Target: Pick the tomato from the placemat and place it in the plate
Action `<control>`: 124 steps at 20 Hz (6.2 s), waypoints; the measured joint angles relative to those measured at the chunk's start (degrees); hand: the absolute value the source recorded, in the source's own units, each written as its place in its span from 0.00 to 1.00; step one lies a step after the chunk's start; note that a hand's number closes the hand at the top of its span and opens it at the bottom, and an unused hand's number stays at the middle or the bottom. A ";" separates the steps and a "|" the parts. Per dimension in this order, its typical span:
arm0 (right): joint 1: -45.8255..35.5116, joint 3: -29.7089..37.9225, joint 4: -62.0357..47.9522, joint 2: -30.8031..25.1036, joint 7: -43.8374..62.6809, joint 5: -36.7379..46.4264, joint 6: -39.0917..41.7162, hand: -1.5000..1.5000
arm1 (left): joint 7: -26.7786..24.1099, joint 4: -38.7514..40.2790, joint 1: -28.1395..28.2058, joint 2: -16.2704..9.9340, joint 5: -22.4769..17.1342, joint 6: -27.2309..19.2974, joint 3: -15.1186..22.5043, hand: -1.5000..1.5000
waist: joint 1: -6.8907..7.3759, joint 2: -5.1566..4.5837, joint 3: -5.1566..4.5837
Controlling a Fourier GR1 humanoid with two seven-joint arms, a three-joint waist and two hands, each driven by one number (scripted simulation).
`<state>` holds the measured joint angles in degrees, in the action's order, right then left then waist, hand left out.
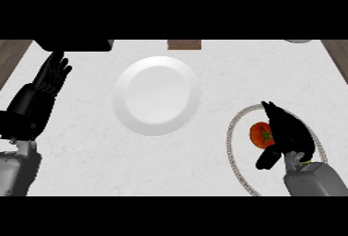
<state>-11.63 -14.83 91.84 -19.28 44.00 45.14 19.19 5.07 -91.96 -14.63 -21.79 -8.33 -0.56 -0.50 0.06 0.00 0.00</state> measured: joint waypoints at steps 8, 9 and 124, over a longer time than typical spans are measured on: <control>-0.26 1.43 -7.14 3.40 -3.04 3.61 -1.36 0.00 | 1.80 -0.33 -0.93 2.02 2.12 1.28 -1.66 0.50 | 0.00 0.00 -0.01; -0.45 1.85 -8.57 3.39 -3.90 4.18 -1.85 0.00 | 2.02 -0.85 -0.74 1.99 1.98 1.68 -2.17 0.50 | 0.02 0.00 0.00; -64.78 5.44 -80.97 2.36 -77.59 -46.11 14.76 0.00 | 1.97 0.54 -8.37 7.67 5.51 4.67 0.44 0.50 | 8.21 -4.15 0.23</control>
<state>-76.41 -9.39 10.86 -16.92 -33.60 -0.97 33.94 7.04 -91.42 -23.00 -14.11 -2.82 4.11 -0.06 8.27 -4.16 0.23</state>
